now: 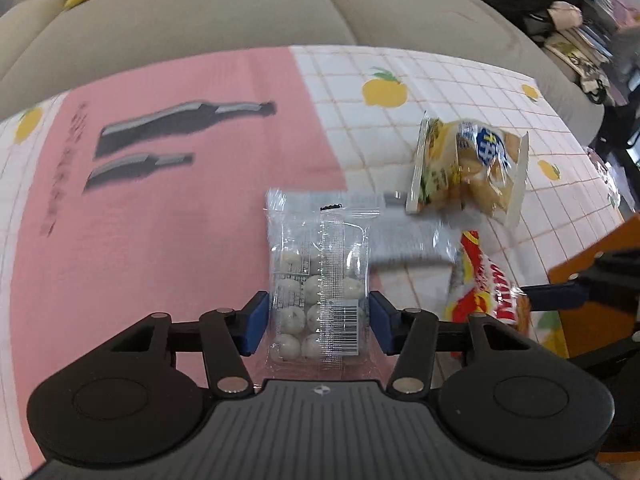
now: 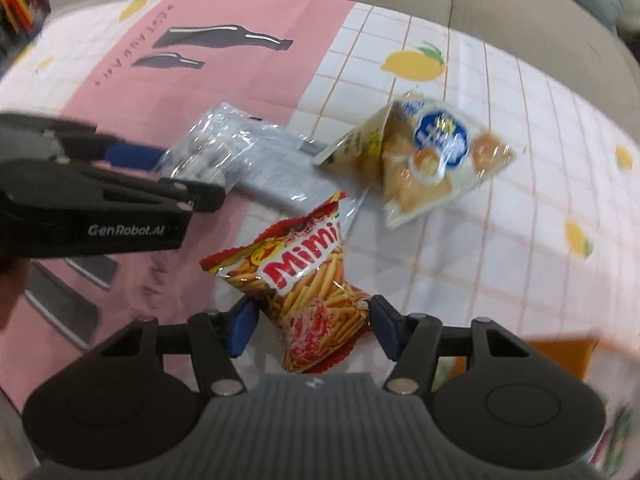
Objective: Organize snacks
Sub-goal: 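Grasp the white candy-ball packet with the left tool while the right tool grasps the red Mimi bag, then lift and carry the candy packet and Mimi bag toward the orange box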
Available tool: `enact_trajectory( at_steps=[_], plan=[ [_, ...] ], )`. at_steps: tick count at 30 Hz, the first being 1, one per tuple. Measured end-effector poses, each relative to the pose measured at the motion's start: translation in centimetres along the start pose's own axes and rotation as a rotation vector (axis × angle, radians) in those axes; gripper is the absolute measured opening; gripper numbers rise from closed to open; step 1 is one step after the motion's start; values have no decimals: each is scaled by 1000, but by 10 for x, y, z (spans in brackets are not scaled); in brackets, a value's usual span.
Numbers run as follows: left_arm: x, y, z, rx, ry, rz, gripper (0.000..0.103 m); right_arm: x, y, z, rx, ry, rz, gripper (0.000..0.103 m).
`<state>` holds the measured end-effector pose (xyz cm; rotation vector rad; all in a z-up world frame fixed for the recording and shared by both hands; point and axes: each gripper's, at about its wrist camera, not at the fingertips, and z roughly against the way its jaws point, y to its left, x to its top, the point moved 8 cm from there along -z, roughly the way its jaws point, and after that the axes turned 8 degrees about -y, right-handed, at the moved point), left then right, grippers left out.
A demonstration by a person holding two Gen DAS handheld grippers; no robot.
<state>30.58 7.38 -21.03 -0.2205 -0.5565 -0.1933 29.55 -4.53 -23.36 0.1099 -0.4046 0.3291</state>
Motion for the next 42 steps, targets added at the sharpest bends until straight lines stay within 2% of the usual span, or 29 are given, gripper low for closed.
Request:
enact_trajectory(
  at_steps=[4, 10, 16, 25, 29, 36, 42],
  plan=[
    [-22, 4, 18, 8, 32, 35, 60, -15, 16, 8, 61, -51, -85, 59],
    [-54, 14, 36, 46, 55, 61, 60, -36, 31, 19, 102, -118, -187, 59],
    [-75, 18, 40, 35, 33, 69, 61, -50, 38, 25, 108, -213, -250, 61],
    [-80, 19, 41, 33, -45, 90, 70, -53, 47, 23, 56, -282, -23, 63],
    [-80, 20, 40, 34, -63, 76, 73, -50, 46, 21, 33, -301, 61, 69],
    [-80, 17, 39, 54, -55, 35, 73, -45, 55, 20, 28, -357, 224, 71],
    [-81, 14, 39, 75, -51, 20, 64, -43, 65, 16, 39, -362, 305, 62]
  ],
)
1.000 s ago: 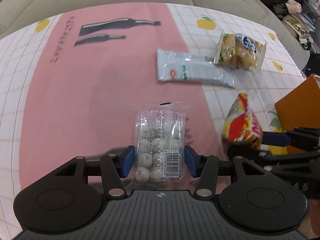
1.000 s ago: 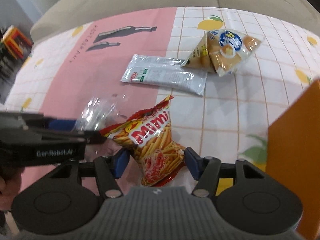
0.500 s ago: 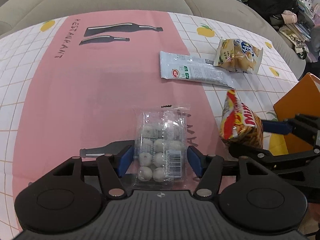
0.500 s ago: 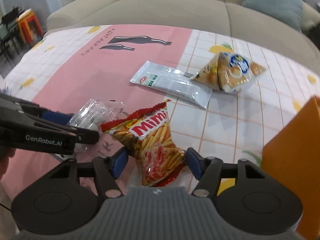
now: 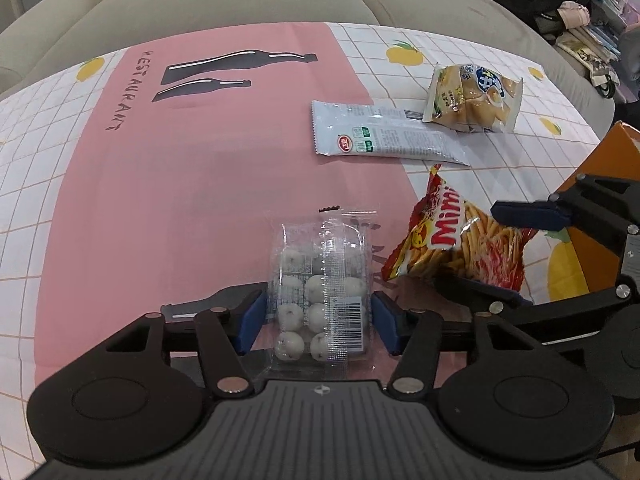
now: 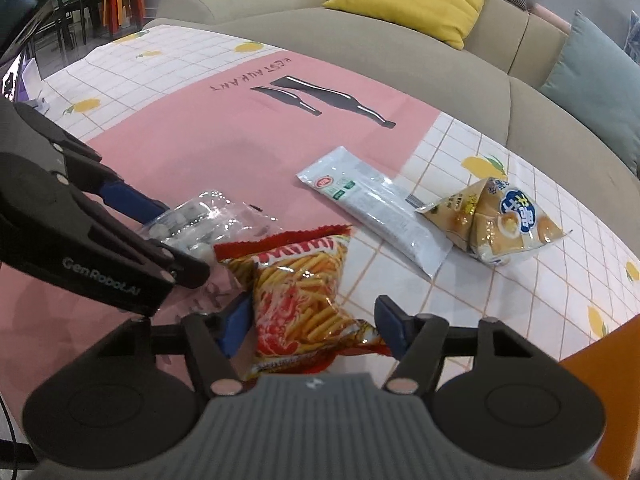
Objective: Organize snacks
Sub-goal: 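Lift and carry the candy packet and Mimi bag toward the orange box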
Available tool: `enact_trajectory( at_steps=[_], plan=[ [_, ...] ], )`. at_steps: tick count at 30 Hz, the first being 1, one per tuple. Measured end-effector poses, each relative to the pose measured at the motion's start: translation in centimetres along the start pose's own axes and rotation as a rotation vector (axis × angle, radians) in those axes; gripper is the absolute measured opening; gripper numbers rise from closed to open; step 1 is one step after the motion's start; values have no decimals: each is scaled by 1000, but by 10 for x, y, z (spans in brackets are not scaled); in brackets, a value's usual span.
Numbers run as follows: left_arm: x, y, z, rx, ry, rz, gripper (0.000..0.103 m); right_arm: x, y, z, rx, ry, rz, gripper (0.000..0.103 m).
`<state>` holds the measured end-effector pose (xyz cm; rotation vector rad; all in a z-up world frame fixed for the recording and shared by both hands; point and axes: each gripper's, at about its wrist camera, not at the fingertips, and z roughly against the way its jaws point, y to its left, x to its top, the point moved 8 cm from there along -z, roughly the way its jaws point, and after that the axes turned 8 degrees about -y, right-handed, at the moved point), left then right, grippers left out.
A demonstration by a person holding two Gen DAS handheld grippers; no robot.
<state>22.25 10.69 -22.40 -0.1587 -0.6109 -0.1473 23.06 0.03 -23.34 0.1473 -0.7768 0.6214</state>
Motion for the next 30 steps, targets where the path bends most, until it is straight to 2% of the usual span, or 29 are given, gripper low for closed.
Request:
enact_trajectory(
  at_steps=[9, 10, 11, 17, 24, 30],
  plan=[
    [0, 1, 3, 13, -24, 52, 58, -6, -1, 2, 14, 30, -161, 48],
    [0, 2, 4, 16, -27, 62, 58, -5, -1, 3, 12, 30, -172, 41],
    [-1, 2, 5, 19, -29, 72, 57, -5, 0, 5, 16, 29, -186, 39],
    [-3, 6, 21, 7, -63, 184, 57, -5, 1, 24, -7, 17, -267, 38],
    [3, -3, 59, -16, -119, 223, 57, -2, -2, 67, -42, -31, -321, 38],
    [14, -26, 96, -50, -166, 210, 57, 7, -12, 113, -66, -88, -367, 38]
  ],
)
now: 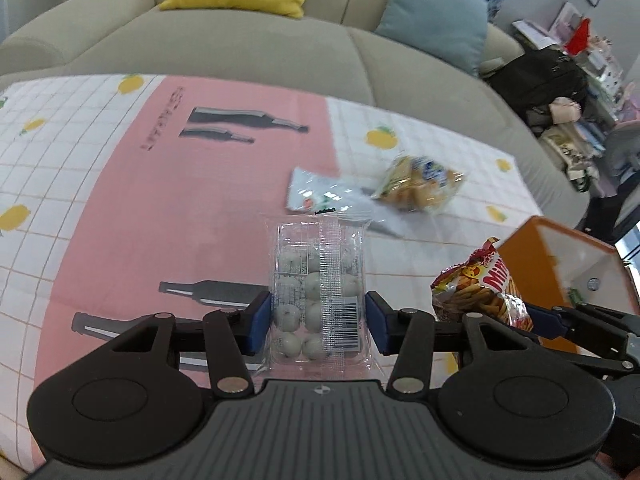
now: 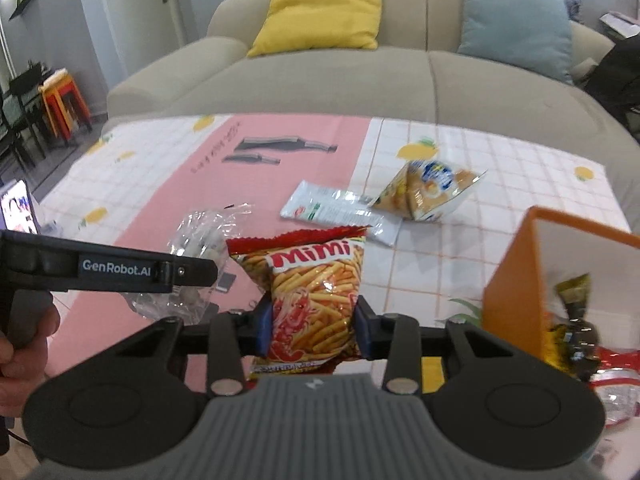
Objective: Organize snacks
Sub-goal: 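Lift and carry the candy packet and Mimi bag toward the orange box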
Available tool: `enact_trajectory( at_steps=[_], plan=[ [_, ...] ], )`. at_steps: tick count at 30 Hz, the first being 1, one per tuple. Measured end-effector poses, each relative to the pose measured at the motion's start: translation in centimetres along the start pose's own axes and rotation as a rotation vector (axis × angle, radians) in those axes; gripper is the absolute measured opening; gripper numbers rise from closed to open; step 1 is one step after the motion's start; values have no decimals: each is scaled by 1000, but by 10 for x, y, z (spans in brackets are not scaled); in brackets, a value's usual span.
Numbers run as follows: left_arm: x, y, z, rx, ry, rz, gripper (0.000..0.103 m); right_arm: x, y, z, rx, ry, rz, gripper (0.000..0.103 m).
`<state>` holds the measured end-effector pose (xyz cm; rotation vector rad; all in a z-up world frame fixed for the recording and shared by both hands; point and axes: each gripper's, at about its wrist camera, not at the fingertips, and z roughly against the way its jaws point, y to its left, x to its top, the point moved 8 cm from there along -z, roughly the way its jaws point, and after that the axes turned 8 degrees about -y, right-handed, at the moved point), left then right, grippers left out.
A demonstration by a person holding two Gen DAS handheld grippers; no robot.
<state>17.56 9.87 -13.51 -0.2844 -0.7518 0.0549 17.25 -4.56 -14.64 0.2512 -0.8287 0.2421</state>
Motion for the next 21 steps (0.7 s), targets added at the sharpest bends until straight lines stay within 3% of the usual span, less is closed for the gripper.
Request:
enact_trajectory(
  at_steps=[11, 21],
  plan=[
    [14, -72, 39, -131, -32, -45, 57, 15, -41, 76, -72, -25, -78, 38],
    [19, -176, 48, -316, -18, -161, 57, 16, -116, 138, -179, -42, -134, 38]
  ],
)
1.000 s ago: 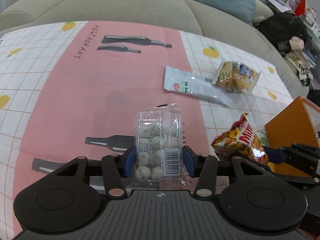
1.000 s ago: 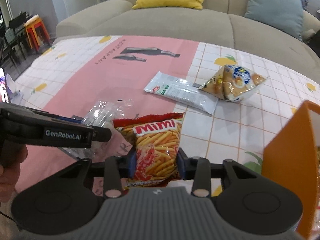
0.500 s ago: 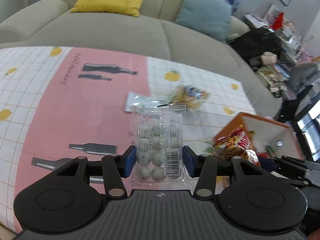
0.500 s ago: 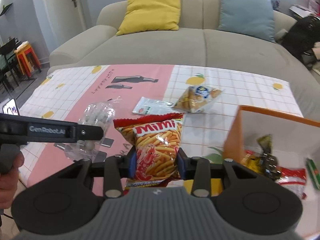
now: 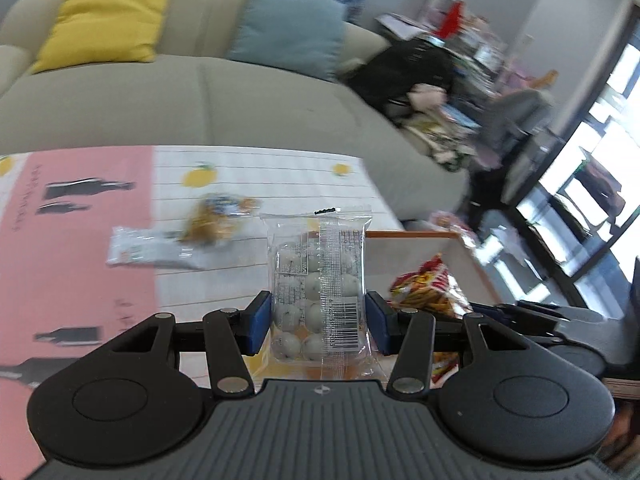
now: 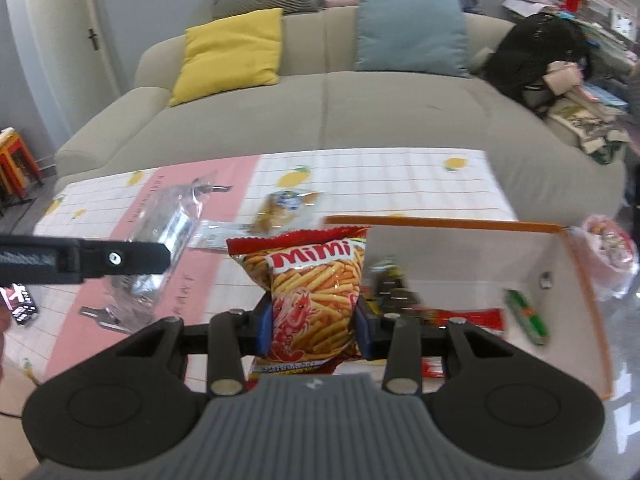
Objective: Organize snacks
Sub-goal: 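Lift and carry the candy packet and Mimi bag toward the orange box, then open both tools to drop the candy packet and Mimi bag into the box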
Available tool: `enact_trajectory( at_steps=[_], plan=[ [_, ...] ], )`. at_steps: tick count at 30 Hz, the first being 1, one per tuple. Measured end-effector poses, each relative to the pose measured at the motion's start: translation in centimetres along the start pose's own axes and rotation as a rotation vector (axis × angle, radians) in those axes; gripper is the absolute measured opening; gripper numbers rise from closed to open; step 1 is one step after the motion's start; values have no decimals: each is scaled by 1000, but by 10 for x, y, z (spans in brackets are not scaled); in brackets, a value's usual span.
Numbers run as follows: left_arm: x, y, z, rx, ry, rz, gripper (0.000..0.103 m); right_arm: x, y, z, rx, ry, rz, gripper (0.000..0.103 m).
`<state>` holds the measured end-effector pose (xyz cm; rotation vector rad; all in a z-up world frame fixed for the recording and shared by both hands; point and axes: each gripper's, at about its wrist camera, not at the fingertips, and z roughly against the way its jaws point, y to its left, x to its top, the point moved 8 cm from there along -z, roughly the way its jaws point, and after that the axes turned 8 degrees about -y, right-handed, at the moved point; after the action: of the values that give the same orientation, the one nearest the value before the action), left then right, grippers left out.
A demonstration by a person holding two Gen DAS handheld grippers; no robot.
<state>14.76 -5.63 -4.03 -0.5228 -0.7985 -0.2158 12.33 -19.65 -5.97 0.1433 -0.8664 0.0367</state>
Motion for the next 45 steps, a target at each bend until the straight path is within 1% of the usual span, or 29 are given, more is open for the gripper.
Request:
enact_trajectory(
  at_steps=[4, 9, 12, 16, 19, 22, 27, 32, 37, 45],
  plan=[
    [3, -37, -24, -62, 46, -47, 57, 2, -37, 12, -68, 12, 15, 38],
    [-4, -77, -58, -147, 127, -72, 57, 0, -82, 15, -137, 59, 17, 38],
    [-15, -95, -81, -166, 182, -101, 57, -6, -105, 9, -172, 111, 38, 38],
    [-29, -112, -114, -169, 254, -127, 57, -18, -132, -6, -186, 206, 33, 38],
    [-40, -114, -135, -162, 304, -124, 57, -27, -150, -20, -189, 264, 14, 38],
    [-49, -112, -150, -153, 348, -128, 57, -33, -161, -31, -209, 298, 49, 38],
    [-63, -108, -168, -113, 391, -176, 57, -40, -168, -50, -211, 355, 99, 38],
    [-74, -101, -184, -102, 439, -159, 57, -50, -173, -67, -216, 405, 126, 38],
    [-86, -96, -196, -82, 482, -183, 57, -60, -172, -82, -216, 460, 176, 38],
    [-97, -93, -205, -68, 550, -175, 58, -74, -177, -98, -210, 528, 188, 39]
  ],
)
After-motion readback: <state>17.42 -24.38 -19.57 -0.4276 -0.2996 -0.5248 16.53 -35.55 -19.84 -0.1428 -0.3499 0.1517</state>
